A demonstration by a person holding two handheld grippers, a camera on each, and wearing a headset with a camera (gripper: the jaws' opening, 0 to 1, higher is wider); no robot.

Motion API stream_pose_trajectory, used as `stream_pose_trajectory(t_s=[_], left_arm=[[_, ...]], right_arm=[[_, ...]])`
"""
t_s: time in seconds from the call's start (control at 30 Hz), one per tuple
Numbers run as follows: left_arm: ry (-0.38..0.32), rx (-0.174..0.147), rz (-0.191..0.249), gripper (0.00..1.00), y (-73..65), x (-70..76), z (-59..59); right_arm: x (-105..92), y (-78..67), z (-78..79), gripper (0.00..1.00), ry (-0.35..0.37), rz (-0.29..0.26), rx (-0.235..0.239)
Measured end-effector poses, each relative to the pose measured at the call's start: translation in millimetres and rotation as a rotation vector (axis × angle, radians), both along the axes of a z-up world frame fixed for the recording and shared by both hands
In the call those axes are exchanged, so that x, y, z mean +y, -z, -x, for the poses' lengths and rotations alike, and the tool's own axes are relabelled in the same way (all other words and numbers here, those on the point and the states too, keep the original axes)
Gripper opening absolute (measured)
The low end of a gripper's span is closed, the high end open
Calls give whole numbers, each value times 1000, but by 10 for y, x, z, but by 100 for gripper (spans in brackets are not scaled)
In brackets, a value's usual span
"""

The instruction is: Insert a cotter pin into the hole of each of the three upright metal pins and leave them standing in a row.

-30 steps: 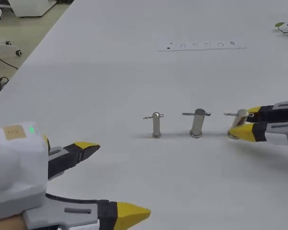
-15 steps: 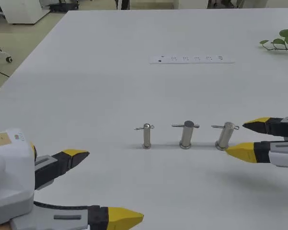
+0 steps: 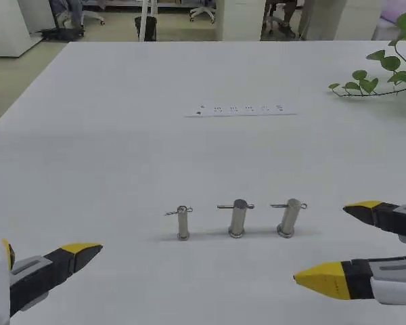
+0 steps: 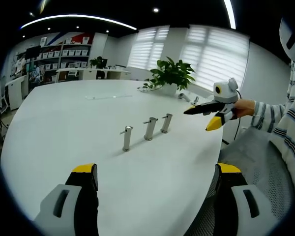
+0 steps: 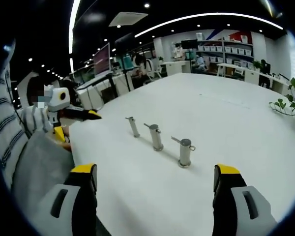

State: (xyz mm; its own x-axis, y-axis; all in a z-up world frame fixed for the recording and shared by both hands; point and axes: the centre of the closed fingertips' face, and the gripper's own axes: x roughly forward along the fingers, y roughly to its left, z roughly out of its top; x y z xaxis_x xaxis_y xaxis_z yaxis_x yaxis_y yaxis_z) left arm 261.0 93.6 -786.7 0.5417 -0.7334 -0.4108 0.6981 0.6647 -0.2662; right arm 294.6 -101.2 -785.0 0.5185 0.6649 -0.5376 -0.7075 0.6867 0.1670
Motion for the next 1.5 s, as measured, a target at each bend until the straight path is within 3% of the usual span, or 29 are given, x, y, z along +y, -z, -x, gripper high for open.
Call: stream_pose_trajectory(t_s=[0.2,0.43,0.53,0.83,1.07,1.27,1.5], left_arm=[[-1,-1,11,99,-49,-4,-48],[-3,5,1,99,-67,9,-50],[1,-12,0,99,-96,2,-46],[-2,-12,0,99,-149,-16,-49],[1,-9,-11,99,-140,-6,-53],[7,-8,-21,99,-139,-1,-57],[-2,-26,-28,99,-201,18,-55]], right_arm=[[-47,-37,144,100,24,38,4],[-84,-111,243,100,119,-17,18],[-101,-136,270,100,152,-36,21],[-189,-208,244,100,227,-63,10],[-223,-196,225,100,248,-56,5],[-220,-123,243,100,218,-23,23],[-199,-147,224,100,225,-48,13]])
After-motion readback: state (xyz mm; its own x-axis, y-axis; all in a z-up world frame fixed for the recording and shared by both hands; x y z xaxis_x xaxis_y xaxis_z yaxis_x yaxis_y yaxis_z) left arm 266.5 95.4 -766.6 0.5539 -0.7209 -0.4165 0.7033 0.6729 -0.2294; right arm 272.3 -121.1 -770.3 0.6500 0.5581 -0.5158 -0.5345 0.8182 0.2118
